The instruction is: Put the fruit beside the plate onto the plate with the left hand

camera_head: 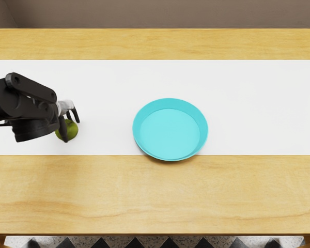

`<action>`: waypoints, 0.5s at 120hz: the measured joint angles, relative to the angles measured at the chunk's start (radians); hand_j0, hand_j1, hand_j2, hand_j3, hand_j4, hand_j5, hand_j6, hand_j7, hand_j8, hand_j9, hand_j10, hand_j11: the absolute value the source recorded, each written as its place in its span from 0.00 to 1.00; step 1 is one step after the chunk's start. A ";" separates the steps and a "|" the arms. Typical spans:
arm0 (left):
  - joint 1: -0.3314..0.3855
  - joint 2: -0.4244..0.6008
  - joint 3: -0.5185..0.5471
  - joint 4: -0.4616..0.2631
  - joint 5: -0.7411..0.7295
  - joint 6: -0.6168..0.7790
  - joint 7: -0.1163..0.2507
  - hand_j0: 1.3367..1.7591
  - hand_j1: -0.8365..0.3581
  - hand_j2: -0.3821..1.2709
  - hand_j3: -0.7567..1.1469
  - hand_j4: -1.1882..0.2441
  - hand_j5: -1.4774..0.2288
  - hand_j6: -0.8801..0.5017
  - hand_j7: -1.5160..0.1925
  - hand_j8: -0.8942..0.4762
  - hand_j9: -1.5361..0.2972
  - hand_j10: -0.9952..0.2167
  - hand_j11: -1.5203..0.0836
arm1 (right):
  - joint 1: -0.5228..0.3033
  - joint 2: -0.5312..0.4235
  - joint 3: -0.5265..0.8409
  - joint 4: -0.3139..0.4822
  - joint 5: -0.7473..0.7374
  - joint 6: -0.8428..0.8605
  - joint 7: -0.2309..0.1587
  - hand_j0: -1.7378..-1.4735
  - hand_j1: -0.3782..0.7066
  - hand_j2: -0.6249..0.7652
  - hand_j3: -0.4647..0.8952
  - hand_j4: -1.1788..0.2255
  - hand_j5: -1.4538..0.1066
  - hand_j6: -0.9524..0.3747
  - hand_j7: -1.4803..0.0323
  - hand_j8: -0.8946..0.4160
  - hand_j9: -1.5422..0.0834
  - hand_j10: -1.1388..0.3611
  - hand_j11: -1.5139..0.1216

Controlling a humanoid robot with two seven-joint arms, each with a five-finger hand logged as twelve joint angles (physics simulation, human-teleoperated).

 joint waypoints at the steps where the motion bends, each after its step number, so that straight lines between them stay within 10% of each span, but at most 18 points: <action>1: 0.001 -0.001 0.000 0.001 0.000 0.000 0.000 0.76 0.55 0.27 0.40 0.49 0.50 0.29 0.52 0.31 0.49 0.42 0.56 | 0.000 0.000 0.000 0.000 0.000 0.000 0.000 0.30 0.03 0.45 0.34 0.84 0.93 0.72 0.98 0.68 0.95 0.76 0.93; 60: 0.007 -0.015 -0.007 0.028 -0.001 -0.002 0.001 0.75 0.54 0.31 0.40 0.45 0.44 0.31 0.46 0.32 0.44 0.38 0.50 | 0.000 0.000 0.000 0.000 0.000 0.000 0.000 0.30 0.03 0.45 0.34 0.84 0.93 0.72 0.98 0.68 0.95 0.76 0.93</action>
